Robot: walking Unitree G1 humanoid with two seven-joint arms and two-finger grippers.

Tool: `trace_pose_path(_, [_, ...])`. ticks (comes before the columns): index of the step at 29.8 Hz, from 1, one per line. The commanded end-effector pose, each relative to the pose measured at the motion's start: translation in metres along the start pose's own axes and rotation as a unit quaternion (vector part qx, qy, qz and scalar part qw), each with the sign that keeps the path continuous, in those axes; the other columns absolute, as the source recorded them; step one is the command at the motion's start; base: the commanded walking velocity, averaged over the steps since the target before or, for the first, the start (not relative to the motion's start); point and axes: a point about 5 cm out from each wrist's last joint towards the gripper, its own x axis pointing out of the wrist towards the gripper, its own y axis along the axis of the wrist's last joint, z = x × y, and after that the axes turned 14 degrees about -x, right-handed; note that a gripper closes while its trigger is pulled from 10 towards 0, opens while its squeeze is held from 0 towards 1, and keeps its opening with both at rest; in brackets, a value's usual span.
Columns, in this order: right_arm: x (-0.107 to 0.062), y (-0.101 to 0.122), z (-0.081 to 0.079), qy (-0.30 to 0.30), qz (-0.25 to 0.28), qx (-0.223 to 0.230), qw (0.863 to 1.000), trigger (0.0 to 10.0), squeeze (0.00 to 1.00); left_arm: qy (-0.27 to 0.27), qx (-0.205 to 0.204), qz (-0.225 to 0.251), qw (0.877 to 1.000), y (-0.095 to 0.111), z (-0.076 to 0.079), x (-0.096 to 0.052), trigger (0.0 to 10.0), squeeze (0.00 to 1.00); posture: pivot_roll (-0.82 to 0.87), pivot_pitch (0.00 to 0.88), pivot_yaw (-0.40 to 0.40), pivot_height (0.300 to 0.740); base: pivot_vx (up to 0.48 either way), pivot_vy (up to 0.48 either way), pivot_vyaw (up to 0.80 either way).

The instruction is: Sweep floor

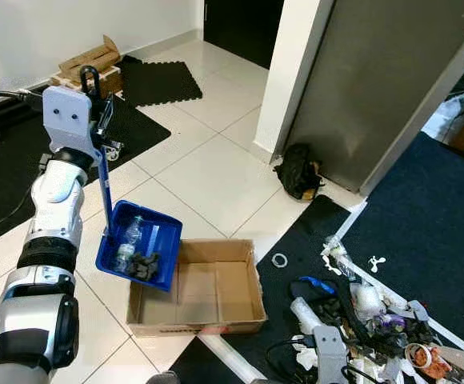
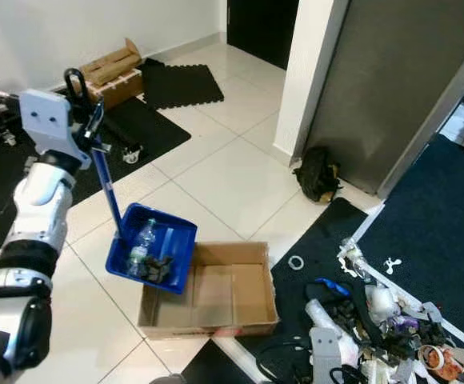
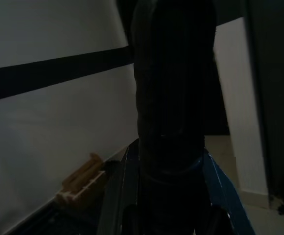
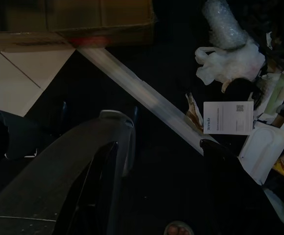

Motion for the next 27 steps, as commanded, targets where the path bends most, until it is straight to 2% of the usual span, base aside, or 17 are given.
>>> trace_pose_path(1, [0.0,-0.002,-0.001,-0.003,0.0,0.004,1.0,10.0,0.0,-0.048,0.028,0.045,0.997,0.019,0.015,0.011,10.0,0.0,0.11,0.072,0.009,0.74,0.0,0.0,0.0])
trace_pose_path(5, [0.0,-0.001,-0.002,-0.004,0.002,0.007,1.0,10.0,0.0,-0.074,0.04,0.045,0.995,0.02,0.023,0.013,10.0,0.0,0.11,0.073,0.014,0.74,0.0,0.0,0.0])
trace_pose_path(7, [0.0,-0.001,-0.003,-0.005,0.003,0.011,1.0,10.0,0.0,-0.096,0.061,0.043,0.993,0.02,0.031,0.015,10.0,0.0,0.11,0.074,0.019,0.74,0.0,0.0,0.0])
trace_pose_path(12, [0.0,-0.001,-0.004,-0.005,0.006,0.015,1.0,10.0,0.0,-0.1,0.082,0.036,0.991,0.017,0.033,0.016,10.0,0.0,0.1,0.073,0.022,0.74,0.0,0.0,0.0])
trace_pose_path(18, [0.0,0.002,-0.004,-0.007,0.013,0.019,1.0,10.0,0.0,-0.096,0.084,0.036,0.991,0.015,0.037,0.016,10.0,0.0,0.1,0.071,0.026,0.74,0.0,0.0,0.0])
trace_pose_path(22, [0.001,0.003,-0.004,-0.007,0.016,0.02,1.0,10.0,0.0,-0.112,0.108,0.038,0.987,0.014,0.044,0.016,10.0,0.0,0.1,0.073,0.027,0.74,0.0,0.0,0.0])
trace_pose_path(27, [0.001,0.004,-0.004,-0.008,0.02,0.021,1.0,10.0,0.0,-0.118,0.096,0.046,0.987,0.014,0.055,0.019,10.0,0.0,0.1,0.075,0.028,0.74,0.0,0.0,0.0])
